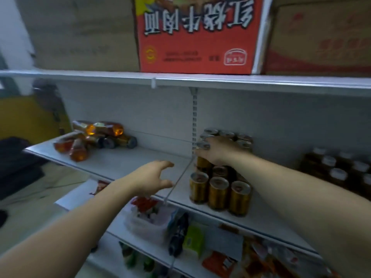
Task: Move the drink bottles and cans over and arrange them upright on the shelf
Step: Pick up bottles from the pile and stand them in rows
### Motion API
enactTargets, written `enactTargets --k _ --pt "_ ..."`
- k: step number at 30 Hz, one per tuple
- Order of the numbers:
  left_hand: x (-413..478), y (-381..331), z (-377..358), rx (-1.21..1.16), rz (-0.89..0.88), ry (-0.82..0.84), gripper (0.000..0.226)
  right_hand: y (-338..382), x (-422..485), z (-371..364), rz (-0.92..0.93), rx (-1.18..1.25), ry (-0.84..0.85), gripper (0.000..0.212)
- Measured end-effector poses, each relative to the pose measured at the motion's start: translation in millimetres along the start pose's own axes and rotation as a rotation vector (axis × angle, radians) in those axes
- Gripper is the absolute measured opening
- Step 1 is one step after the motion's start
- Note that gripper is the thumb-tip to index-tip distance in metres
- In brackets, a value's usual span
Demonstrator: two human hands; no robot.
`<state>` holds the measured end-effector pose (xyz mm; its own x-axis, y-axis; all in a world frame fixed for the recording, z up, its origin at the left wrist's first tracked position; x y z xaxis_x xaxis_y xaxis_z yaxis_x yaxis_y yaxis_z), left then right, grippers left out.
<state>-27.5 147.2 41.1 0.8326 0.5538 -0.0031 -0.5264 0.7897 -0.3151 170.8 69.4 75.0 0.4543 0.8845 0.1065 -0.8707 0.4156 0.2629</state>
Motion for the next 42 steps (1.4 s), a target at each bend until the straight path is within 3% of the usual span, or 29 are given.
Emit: enactTargets --k 7,20,28,35,38,42 --pt "-32 147 38 -0.085 0.25 -0.077 0.062 123 63 -57 0.09 -0.038 0.084 0.084" --pt "46 347 64 -0.24 0.598 -0.149 0.061 216 249 -124 0.224 -0.002 0.143 0.067" --pt "95 436 84 -0.244 0.605 -0.18 0.052 280 361 -153 0.248 -0.025 0.159 0.062" --pt "157 531 84 -0.298 0.732 -0.193 0.078 331 450 -197 0.206 -0.151 0.073 0.07" --pt "181 559 71 -0.464 0.803 -0.098 0.092 342 478 -220 0.142 -0.234 0.061 0.072" --pt "201 574 47 -0.562 0.773 0.03 0.101 346 499 -242 0.07 -0.381 0.029 0.087"
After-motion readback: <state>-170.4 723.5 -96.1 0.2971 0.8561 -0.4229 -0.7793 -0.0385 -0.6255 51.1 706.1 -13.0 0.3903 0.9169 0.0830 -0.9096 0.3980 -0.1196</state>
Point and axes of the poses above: each hand's wrist, its own x-axis towards the middle knuckle, its own z-axis out of the back of the hand, y = z × x, the point moved 6 cm from there along x, towards the middle knuckle, and after that the axes turned 3 degrees about z, right-handed, at the moved point
